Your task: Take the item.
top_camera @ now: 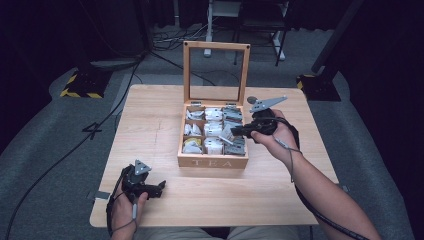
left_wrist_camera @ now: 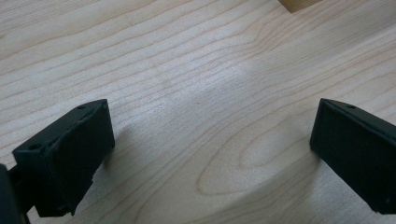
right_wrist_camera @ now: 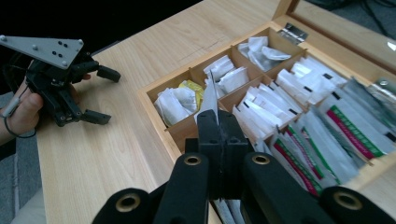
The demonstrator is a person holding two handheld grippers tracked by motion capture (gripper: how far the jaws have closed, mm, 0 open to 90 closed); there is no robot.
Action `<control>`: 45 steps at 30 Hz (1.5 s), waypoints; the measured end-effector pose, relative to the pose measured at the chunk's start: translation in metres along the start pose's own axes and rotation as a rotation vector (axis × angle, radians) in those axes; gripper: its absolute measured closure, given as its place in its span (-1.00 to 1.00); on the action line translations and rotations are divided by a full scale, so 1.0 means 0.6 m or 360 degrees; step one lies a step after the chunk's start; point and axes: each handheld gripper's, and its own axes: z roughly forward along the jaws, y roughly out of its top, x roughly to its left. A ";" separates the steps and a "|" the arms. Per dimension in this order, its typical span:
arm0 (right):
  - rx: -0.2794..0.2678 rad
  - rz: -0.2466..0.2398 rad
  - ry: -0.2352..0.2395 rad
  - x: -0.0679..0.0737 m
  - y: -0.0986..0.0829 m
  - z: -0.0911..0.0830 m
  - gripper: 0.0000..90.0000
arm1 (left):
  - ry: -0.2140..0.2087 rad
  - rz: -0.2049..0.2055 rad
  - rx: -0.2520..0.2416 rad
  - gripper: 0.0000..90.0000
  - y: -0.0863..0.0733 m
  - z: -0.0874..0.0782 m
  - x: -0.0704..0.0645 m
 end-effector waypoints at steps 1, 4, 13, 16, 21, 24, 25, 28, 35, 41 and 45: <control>0.0000 0.0000 0.0000 0.000 0.000 0.000 1.00 | 0.0000 0.0000 0.0000 -0.99 0.000 0.000 0.000; -0.0030 0.0007 -0.0022 -0.005 -0.003 -0.020 1.00 | 0.0000 0.0002 0.0002 -0.99 0.000 0.000 0.000; -0.0062 0.0029 -0.0102 -0.020 -0.020 -0.069 1.00 | 0.0006 0.0003 0.0001 -1.00 0.002 0.001 0.001; -0.0067 0.0043 -0.0135 -0.029 -0.028 -0.085 1.00 | 0.0003 0.0003 0.0007 -1.00 0.002 0.001 0.002; -0.0077 0.0088 -0.0187 -0.049 -0.043 -0.111 1.00 | 0.0004 0.0003 0.0004 -1.00 0.002 0.002 0.002; -0.0082 0.0103 -0.0235 -0.062 -0.051 -0.124 1.00 | 0.0005 0.0003 0.0004 -1.00 0.002 0.002 0.002; -0.0085 0.0108 -0.0250 -0.068 -0.053 -0.130 1.00 | 0.0004 0.0003 0.0004 -1.00 0.002 0.002 0.002; -0.0076 0.0138 -0.0305 -0.082 -0.059 -0.143 1.00 | 0.0005 -0.0001 0.0002 -1.00 0.002 0.002 0.001; -0.0034 0.0228 -0.0427 -0.125 -0.086 -0.161 1.00 | 0.0006 0.0003 0.0004 -1.00 0.002 0.002 0.002; 0.0016 0.0308 -0.0538 -0.163 -0.117 -0.165 1.00 | 0.0006 0.0003 0.0004 -1.00 0.002 0.002 0.002; 0.0050 0.0374 -0.0581 -0.190 -0.142 -0.163 1.00 | 0.0005 0.0003 0.0004 -1.00 0.002 0.002 0.002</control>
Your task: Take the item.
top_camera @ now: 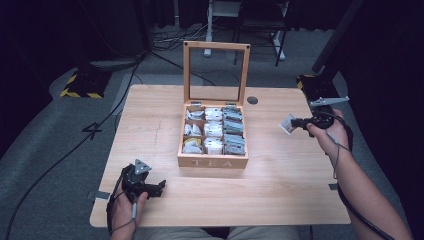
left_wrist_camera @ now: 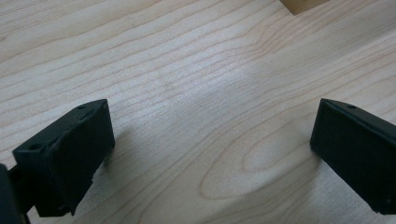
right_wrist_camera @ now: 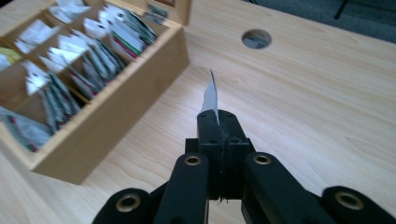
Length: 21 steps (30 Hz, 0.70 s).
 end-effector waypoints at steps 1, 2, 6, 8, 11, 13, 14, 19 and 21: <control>0.0007 0.0019 -0.0006 -0.006 -0.004 0.003 1.00 | 0.0000 0.0001 0.0000 -1.00 0.000 0.000 0.000; 0.0008 0.0032 -0.0010 -0.011 -0.008 0.005 1.00 | 0.0001 0.0001 0.0000 -1.00 0.000 0.000 0.000; 0.0036 0.0052 -0.0014 -0.027 -0.029 0.022 1.00 | 0.0000 0.0000 0.0000 -1.00 0.000 0.000 0.000; 0.0042 0.0064 -0.0019 -0.029 -0.033 0.025 1.00 | 0.0000 -0.0001 -0.0001 -1.00 0.000 0.000 0.000; 0.0087 0.0075 -0.0028 -0.036 -0.051 0.041 1.00 | 0.0000 -0.0003 -0.0002 -1.00 0.000 0.000 0.000; 0.0094 0.0079 -0.0025 -0.037 -0.055 0.045 1.00 | 0.0000 -0.0003 -0.0002 -1.00 0.000 0.000 0.000; 0.0096 0.0077 -0.0021 -0.037 -0.059 0.048 1.00 | 0.0000 0.0000 0.0000 -1.00 0.000 0.000 0.000; 0.0132 0.0096 -0.0007 -0.036 -0.075 0.060 1.00 | 0.0000 0.0000 0.0000 -1.00 0.000 0.000 0.000; 0.0143 0.0090 -0.0003 -0.036 -0.080 0.065 1.00 | 0.0000 0.0000 0.0000 -1.00 0.000 0.000 0.000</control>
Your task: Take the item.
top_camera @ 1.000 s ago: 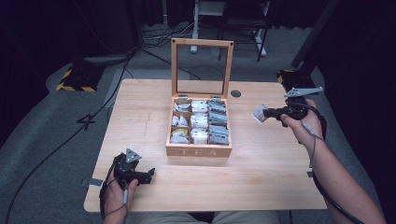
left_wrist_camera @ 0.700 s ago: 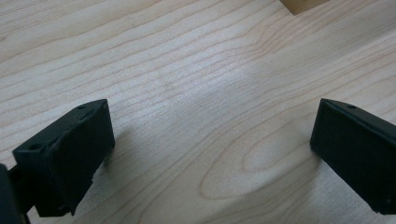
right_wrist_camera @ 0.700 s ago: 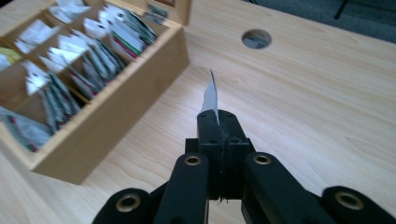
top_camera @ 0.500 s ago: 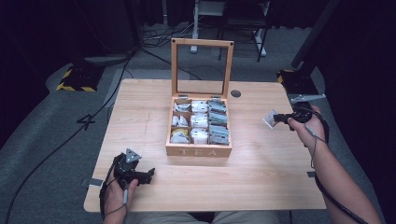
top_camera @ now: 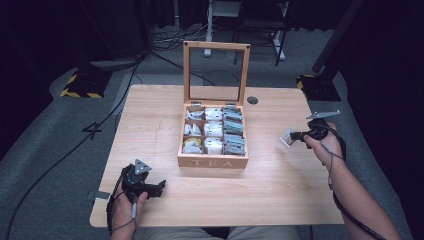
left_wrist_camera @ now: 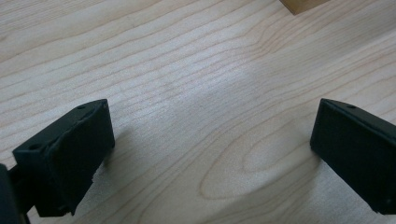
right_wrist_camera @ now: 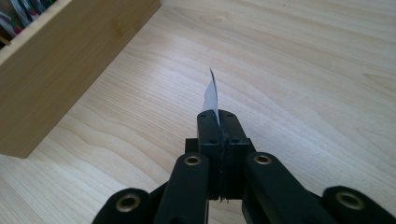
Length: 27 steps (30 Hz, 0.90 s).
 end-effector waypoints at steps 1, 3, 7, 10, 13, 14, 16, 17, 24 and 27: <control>0.0009 0.0008 0.0007 0.001 -0.002 0.002 1.00 | 0.0001 0.0000 0.0000 -1.00 0.000 0.000 0.000; 0.0020 0.0004 0.0015 0.004 -0.006 0.005 1.00 | 0.0000 -0.0005 -0.0002 -1.00 0.000 0.000 0.000; 0.0053 0.0014 0.0040 0.007 -0.013 0.011 1.00 | 0.0000 0.0000 0.0000 -1.00 0.000 0.000 0.000; 0.0057 0.0040 0.0060 0.006 -0.018 0.014 1.00 | 0.0000 0.0000 0.0000 -1.00 0.000 0.000 0.000; 0.0080 0.0069 0.0085 0.005 -0.023 0.018 1.00 | 0.0001 -0.0003 -0.0002 -1.00 0.000 0.000 0.000; 0.0084 0.0084 0.0095 0.004 -0.025 0.020 1.00 | 0.0000 0.0000 -0.0001 -1.00 0.000 0.000 0.000; 0.0094 0.0100 0.0104 0.003 -0.027 0.021 0.99 | 0.0000 0.0001 0.0000 -1.00 0.000 0.000 0.000; 0.0099 0.0099 0.0101 0.002 -0.028 0.022 0.99 | 0.0000 0.0000 0.0000 -1.00 0.000 0.000 0.000; 0.0128 0.0108 0.0084 -0.001 -0.034 0.028 0.98 | 0.0000 -0.0001 -0.0001 -1.00 0.000 0.000 0.000; 0.0135 0.0123 0.0079 -0.003 -0.035 0.030 0.81 | 0.0000 0.0000 0.0000 -1.00 0.000 0.000 0.000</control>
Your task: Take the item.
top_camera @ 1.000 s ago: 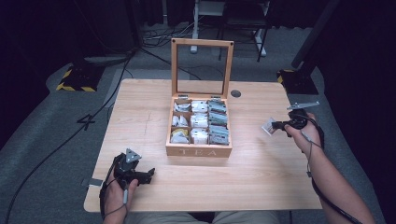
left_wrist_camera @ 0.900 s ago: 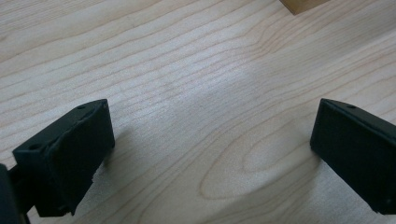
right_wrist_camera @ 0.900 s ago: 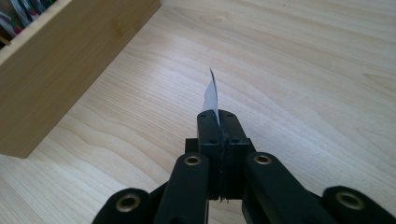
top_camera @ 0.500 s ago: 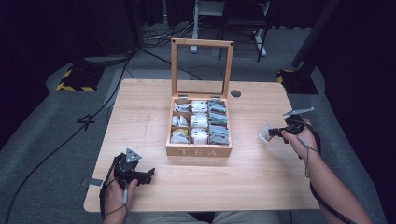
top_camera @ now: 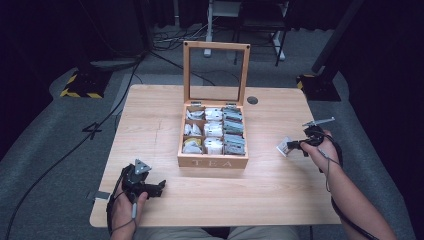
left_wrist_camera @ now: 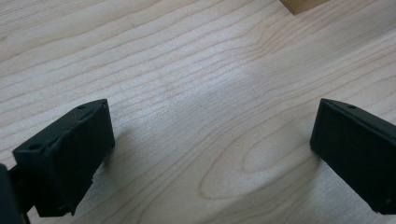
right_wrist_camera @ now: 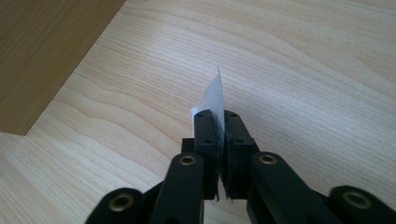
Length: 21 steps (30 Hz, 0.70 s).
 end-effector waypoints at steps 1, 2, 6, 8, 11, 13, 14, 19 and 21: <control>0.0005 0.0014 0.0005 -0.002 -0.001 0.001 0.74 | 0.0000 0.0000 0.0000 -1.00 0.000 0.000 0.000; 0.0006 0.0018 0.0005 -0.003 -0.002 0.001 0.66 | 0.0000 0.0000 0.0000 -1.00 0.000 0.000 0.000; -0.0033 0.0008 -0.0056 -0.013 -0.006 0.005 0.32 | 0.0000 0.0001 0.0000 -1.00 0.000 0.000 0.000; -0.0034 0.0017 -0.0068 -0.017 -0.010 0.008 0.18 | 0.0000 0.0001 0.0000 -1.00 0.000 0.000 0.000; -0.0059 0.0032 -0.0095 -0.024 -0.014 0.010 0.07 | 0.0000 0.0001 0.0000 -1.00 0.000 0.000 0.000; -0.0084 0.0050 -0.0098 -0.027 -0.015 0.009 0.04 | -0.0001 0.0000 0.0000 -1.00 0.000 0.000 0.000; -0.0093 0.0052 -0.0099 -0.027 -0.015 0.008 0.03 | -0.0001 0.0001 0.0000 -1.00 0.000 0.000 0.000; -0.0130 0.0033 -0.0094 -0.025 -0.011 -0.006 0.02 | 0.0000 0.0000 0.0000 -1.00 0.000 0.000 0.000; -0.0154 0.0017 -0.0079 -0.021 -0.009 -0.015 0.02 | 0.0002 0.0000 -0.0002 -1.00 0.000 0.000 0.000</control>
